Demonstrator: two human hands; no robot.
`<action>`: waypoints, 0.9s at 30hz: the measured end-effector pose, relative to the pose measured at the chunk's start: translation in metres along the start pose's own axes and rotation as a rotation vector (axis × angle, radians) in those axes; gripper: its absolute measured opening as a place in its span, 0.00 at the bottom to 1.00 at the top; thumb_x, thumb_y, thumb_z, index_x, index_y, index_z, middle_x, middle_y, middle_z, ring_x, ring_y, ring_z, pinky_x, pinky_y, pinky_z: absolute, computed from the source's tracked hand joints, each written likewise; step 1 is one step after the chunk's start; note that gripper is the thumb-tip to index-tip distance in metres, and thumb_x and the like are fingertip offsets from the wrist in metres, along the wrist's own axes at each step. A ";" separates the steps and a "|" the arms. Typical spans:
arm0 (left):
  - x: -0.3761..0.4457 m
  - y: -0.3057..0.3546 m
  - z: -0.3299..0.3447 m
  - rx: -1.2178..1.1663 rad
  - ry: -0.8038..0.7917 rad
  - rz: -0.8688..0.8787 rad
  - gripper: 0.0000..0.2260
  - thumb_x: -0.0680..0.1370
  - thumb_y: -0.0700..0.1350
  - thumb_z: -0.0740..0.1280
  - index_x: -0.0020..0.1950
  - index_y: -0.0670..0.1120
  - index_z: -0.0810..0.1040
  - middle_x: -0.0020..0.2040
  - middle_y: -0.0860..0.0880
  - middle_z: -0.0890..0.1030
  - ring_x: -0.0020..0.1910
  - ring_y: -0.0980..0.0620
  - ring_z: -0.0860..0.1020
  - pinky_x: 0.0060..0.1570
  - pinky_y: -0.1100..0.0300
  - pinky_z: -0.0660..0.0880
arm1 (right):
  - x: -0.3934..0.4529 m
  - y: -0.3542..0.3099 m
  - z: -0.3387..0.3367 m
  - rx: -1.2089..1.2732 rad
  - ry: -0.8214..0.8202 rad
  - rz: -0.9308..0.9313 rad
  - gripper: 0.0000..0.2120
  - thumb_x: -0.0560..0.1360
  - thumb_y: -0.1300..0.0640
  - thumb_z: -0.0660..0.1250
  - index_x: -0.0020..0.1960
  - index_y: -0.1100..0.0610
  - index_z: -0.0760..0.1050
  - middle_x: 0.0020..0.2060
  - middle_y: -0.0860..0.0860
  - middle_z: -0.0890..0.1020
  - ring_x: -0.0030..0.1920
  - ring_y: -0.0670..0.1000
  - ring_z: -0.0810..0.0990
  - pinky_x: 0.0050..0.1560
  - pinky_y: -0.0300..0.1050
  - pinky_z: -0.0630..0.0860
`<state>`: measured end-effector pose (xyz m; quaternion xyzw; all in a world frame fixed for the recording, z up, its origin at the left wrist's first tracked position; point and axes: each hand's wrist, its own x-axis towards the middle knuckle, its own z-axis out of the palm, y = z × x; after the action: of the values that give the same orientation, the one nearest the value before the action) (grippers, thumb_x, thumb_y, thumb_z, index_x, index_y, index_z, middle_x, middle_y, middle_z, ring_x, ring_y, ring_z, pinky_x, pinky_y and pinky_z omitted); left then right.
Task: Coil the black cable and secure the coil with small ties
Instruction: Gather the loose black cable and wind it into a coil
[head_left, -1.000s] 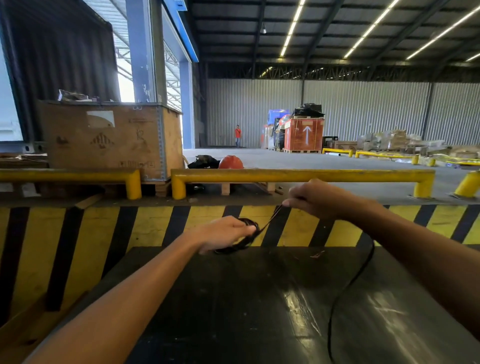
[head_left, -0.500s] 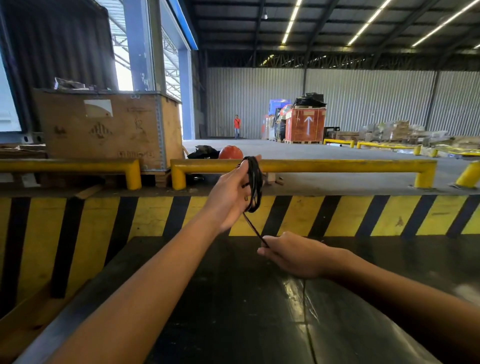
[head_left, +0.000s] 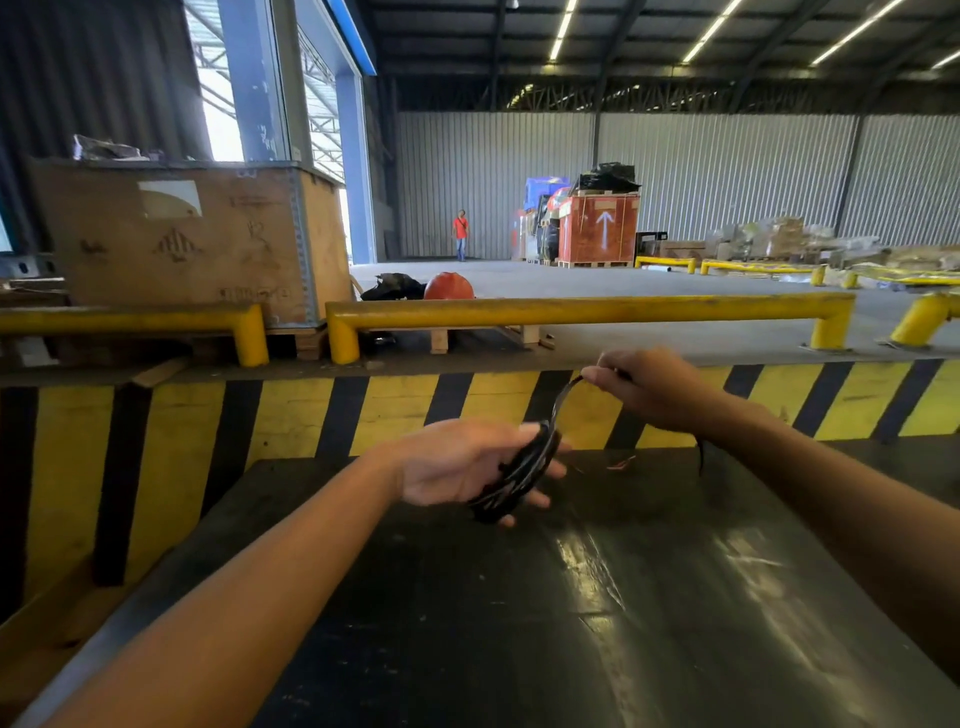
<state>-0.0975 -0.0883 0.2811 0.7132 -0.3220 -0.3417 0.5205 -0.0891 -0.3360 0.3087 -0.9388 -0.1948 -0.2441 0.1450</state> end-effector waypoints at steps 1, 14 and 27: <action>0.000 0.006 0.003 -0.134 -0.037 0.072 0.18 0.79 0.54 0.54 0.67 0.55 0.72 0.67 0.48 0.75 0.64 0.44 0.76 0.60 0.44 0.74 | -0.005 0.000 0.013 0.036 -0.015 0.030 0.12 0.79 0.52 0.57 0.38 0.51 0.73 0.31 0.49 0.76 0.33 0.49 0.77 0.35 0.42 0.69; 0.018 0.001 0.010 0.129 0.445 0.213 0.15 0.81 0.54 0.54 0.65 0.59 0.73 0.64 0.45 0.76 0.66 0.42 0.72 0.69 0.39 0.63 | -0.076 -0.083 0.047 0.062 -0.468 -0.104 0.12 0.80 0.46 0.52 0.48 0.50 0.71 0.34 0.46 0.75 0.33 0.44 0.76 0.40 0.43 0.78; 0.011 -0.001 0.046 -0.129 -0.137 0.130 0.19 0.81 0.54 0.49 0.62 0.52 0.76 0.42 0.44 0.82 0.37 0.51 0.81 0.57 0.46 0.73 | -0.076 -0.041 -0.003 0.637 -0.015 0.068 0.13 0.79 0.54 0.56 0.47 0.60 0.75 0.40 0.53 0.79 0.42 0.47 0.78 0.44 0.40 0.75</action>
<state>-0.1291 -0.1215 0.2681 0.6309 -0.3798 -0.3751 0.5631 -0.1695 -0.3231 0.2793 -0.8541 -0.2308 -0.1591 0.4381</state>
